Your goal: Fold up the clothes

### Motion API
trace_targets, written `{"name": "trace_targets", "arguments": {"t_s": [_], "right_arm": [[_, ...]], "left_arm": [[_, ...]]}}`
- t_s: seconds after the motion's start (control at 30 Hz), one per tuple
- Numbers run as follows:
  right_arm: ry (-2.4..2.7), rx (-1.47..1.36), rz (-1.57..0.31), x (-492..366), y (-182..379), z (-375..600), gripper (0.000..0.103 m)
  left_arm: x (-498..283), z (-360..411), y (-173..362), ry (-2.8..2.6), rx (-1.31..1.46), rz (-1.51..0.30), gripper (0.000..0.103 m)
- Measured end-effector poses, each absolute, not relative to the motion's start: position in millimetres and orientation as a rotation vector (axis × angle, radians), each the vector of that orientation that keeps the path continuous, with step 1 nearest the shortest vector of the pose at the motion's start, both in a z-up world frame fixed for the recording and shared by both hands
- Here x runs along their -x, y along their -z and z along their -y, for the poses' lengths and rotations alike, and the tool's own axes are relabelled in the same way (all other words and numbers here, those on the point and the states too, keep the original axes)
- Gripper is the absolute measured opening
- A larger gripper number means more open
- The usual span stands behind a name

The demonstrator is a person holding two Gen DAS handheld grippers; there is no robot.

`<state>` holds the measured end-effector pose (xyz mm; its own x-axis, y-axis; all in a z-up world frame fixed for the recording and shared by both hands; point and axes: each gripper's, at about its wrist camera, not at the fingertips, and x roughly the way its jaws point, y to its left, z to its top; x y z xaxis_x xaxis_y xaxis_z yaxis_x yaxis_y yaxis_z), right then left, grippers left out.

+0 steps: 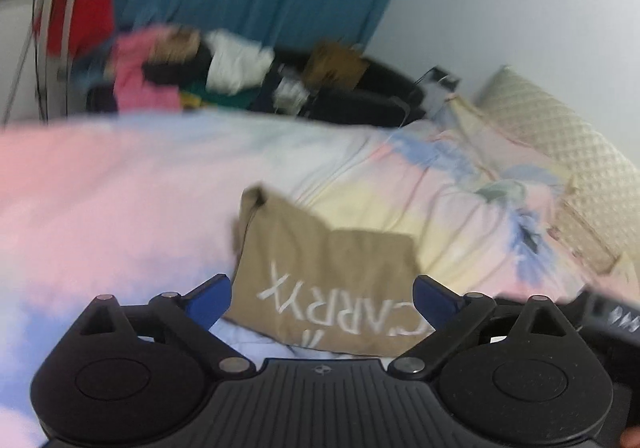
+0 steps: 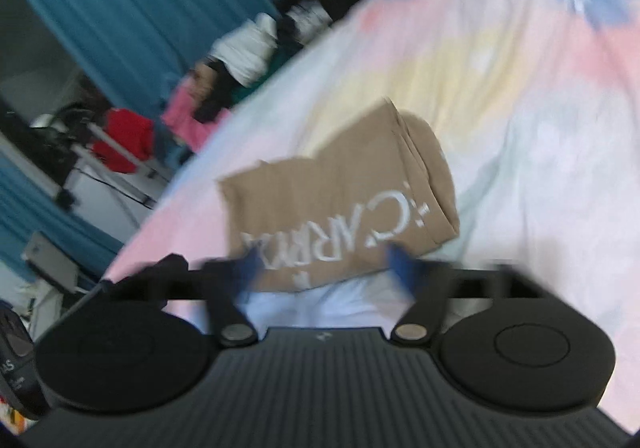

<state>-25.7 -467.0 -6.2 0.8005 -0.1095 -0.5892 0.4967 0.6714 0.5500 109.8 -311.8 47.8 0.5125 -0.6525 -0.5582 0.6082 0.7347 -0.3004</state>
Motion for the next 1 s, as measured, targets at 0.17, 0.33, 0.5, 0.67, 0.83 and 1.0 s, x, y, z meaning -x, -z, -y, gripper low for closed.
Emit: {"name": "trace_targets", "arguments": {"t_s": [0.17,0.33,0.5,0.67,0.83,1.0], "right_arm": [[0.347,-0.604,-0.458,64,-51,440,0.103],[0.365,-0.427,-0.381,101,-92,404,0.103],[0.345,-0.333,-0.315,140,-101,372,0.103],[0.349,-0.294,-0.285,165,-88,350,0.103],[0.371,-0.234,-0.239,177,-66,336,0.103],[0.388,-0.214,-0.227,175,-41,330,0.103]], "left_arm": [[-50,290,-107,0.765,0.018,-0.567,0.103],[13,260,-148,0.735,-0.005,-0.477,0.103],[72,224,-161,0.716,-0.018,-0.411,0.103],[111,201,-150,0.658,-0.035,-0.355,0.103],[123,182,-134,0.634,-0.025,-0.338,0.103],[125,174,-115,0.609,-0.045,-0.334,0.103]]}}
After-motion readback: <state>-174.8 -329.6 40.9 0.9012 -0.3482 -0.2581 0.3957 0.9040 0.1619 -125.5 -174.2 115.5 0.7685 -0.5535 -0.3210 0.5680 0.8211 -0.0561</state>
